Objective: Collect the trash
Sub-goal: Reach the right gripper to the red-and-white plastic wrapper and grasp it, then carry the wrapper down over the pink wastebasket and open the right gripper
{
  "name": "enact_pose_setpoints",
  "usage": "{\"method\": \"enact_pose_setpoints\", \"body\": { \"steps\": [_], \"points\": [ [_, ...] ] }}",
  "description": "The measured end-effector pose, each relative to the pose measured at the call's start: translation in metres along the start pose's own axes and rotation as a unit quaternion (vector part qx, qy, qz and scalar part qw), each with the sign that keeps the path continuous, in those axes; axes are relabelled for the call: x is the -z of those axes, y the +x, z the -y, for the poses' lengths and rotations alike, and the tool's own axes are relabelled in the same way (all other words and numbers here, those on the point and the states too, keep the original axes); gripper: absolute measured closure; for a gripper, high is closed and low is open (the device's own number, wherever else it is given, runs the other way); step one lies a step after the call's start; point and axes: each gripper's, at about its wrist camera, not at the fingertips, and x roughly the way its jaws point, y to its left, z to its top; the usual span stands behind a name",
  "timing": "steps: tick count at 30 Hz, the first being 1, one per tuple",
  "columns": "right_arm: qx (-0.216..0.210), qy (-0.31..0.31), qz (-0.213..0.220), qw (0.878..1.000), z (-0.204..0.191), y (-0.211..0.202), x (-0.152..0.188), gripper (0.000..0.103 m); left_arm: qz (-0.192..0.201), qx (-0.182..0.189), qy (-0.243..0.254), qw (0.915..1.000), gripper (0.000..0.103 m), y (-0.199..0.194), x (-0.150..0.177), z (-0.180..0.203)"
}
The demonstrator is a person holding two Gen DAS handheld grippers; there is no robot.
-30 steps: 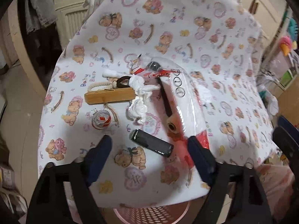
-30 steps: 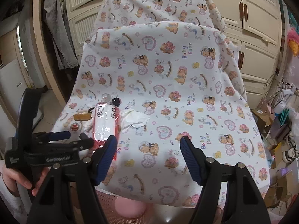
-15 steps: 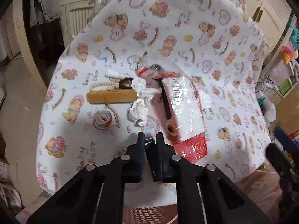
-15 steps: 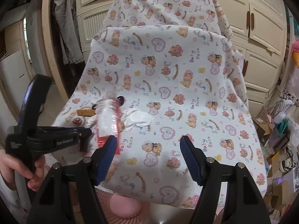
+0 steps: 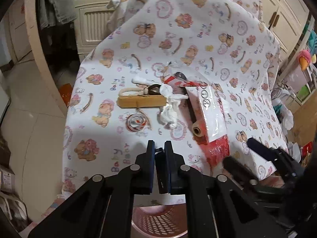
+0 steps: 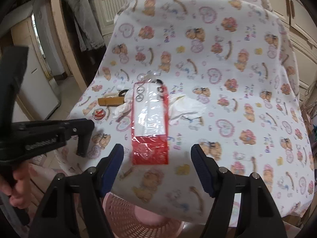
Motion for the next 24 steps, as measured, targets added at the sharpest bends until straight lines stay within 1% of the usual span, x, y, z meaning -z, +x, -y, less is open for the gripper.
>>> {"method": "enact_pose_setpoints", "body": {
  "steps": [2,4,8,9,11,12,13,14,15,16,20,24],
  "points": [
    [0.006,-0.001,-0.001,1.000,-0.003,0.008,0.001,0.035,0.000,0.001,-0.004,1.0000,0.095,-0.001,-0.001,-0.003],
    [0.021,0.000,0.001,1.000,-0.004,0.014,0.002,0.035,0.000,0.001,-0.004,1.0000,0.095,-0.002,0.000,-0.004],
    [0.026,0.006,0.007,1.000,-0.006,0.021,0.003,0.037,0.002,0.003,0.003,1.0000,0.095,-0.003,0.001,-0.002],
    [0.031,0.000,0.005,1.000,-0.008,0.024,0.004,0.040,0.002,0.004,0.006,1.0000,0.095,-0.004,0.002,-0.002],
    [0.036,-0.012,-0.003,0.999,-0.012,0.029,0.007,0.052,0.004,0.004,0.009,0.9999,0.095,-0.006,0.002,0.000],
    [0.039,-0.015,-0.007,0.999,-0.013,0.031,0.007,0.063,0.004,0.005,0.010,0.9999,0.095,-0.006,0.003,0.001],
    [0.052,-0.022,-0.002,0.998,-0.014,0.031,0.008,0.076,0.005,0.005,0.010,0.9999,0.095,-0.007,0.003,0.001],
    [0.056,-0.026,0.001,0.998,-0.015,0.030,0.008,0.082,0.006,0.006,0.009,0.9999,0.095,-0.007,0.003,0.001],
    [0.053,-0.026,0.004,0.998,-0.014,0.027,0.007,0.088,0.007,0.007,0.009,0.9999,0.095,-0.008,0.003,0.001],
    [0.047,-0.021,0.011,0.999,-0.012,0.023,0.005,0.092,0.009,0.007,0.010,0.9999,0.095,-0.009,0.003,0.001],
    [0.043,-0.012,0.049,0.998,-0.005,-0.002,-0.002,0.094,0.026,0.012,0.013,0.9995,0.095,-0.017,0.003,0.002],
    [0.039,0.002,0.073,0.997,0.004,-0.027,-0.007,0.095,0.037,0.024,0.013,0.9989,0.095,-0.027,0.005,0.003]
  ]
}}
